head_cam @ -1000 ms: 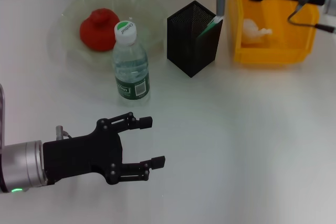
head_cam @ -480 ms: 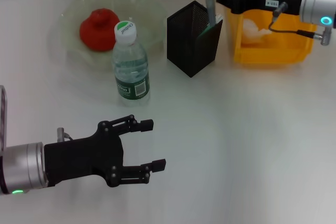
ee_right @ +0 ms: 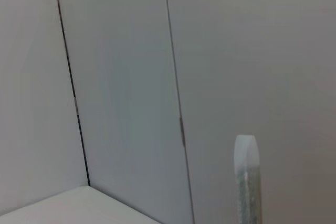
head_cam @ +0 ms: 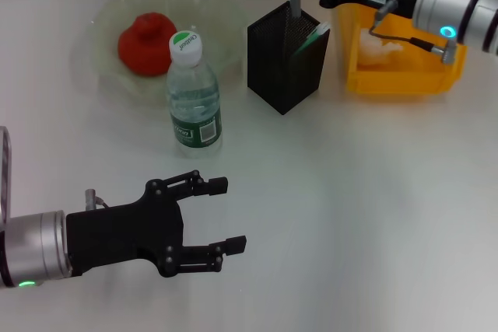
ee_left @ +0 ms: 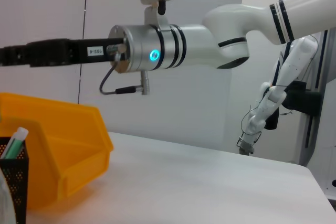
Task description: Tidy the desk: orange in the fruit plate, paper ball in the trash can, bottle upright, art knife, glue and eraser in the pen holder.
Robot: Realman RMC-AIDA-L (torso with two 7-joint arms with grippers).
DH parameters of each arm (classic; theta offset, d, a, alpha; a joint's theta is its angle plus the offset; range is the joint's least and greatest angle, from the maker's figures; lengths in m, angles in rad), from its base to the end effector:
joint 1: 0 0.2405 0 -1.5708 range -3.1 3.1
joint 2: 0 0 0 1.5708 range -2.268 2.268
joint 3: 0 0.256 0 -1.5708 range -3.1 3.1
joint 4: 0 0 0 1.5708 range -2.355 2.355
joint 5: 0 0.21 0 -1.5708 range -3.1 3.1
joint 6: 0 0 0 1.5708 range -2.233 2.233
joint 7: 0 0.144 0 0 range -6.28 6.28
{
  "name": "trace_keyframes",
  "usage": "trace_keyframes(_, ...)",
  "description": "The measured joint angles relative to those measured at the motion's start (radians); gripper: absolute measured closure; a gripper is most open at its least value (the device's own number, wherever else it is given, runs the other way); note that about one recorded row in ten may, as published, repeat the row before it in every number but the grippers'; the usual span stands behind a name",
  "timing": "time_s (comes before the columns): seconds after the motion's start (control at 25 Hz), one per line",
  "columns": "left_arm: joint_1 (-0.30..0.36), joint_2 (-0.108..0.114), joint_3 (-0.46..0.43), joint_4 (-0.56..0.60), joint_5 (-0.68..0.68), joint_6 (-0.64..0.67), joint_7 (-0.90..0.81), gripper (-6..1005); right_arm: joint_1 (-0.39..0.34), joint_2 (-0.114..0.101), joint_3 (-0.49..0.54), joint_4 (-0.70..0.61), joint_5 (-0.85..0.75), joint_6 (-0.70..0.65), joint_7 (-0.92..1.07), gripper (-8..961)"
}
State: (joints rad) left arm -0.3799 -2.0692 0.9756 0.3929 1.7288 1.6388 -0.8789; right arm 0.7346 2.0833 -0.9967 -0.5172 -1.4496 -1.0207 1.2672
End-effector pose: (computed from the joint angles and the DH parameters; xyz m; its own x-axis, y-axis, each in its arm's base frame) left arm -0.2819 0.2479 -0.0501 0.7914 0.1460 0.5936 0.2467 -0.9647 -0.0917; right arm 0.1834 0.4290 -0.0193 0.7395 -0.1688 -0.6516 -0.5155 -0.7645 -0.3871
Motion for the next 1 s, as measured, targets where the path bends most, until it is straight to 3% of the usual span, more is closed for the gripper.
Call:
trace_keyframes(0.32, -0.001, 0.0, 0.0, -0.001, 0.0, -0.002, 0.008, 157, 0.066, 0.003, -0.002, 0.095, 0.006, 0.058, -0.089, 832)
trace_keyframes(0.68, 0.004, 0.0, 0.0, -0.002, 0.0, -0.002, 0.009, 157, 0.063, 0.007, -0.056, 0.108, 0.006, 0.065, -0.104, 833)
trace_keyframes(0.92, 0.002, 0.0, -0.006, -0.002, -0.006, -0.002, 0.01, 157, -0.005, 0.01, -0.058, 0.021, 0.006, 0.007, -0.085, 725)
trace_keyframes(1.0, 0.002, 0.0, -0.008, -0.002, -0.008, -0.003, 0.011, 157, -0.023, 0.01, -0.058, -0.005, 0.007, -0.007, -0.076, 634)
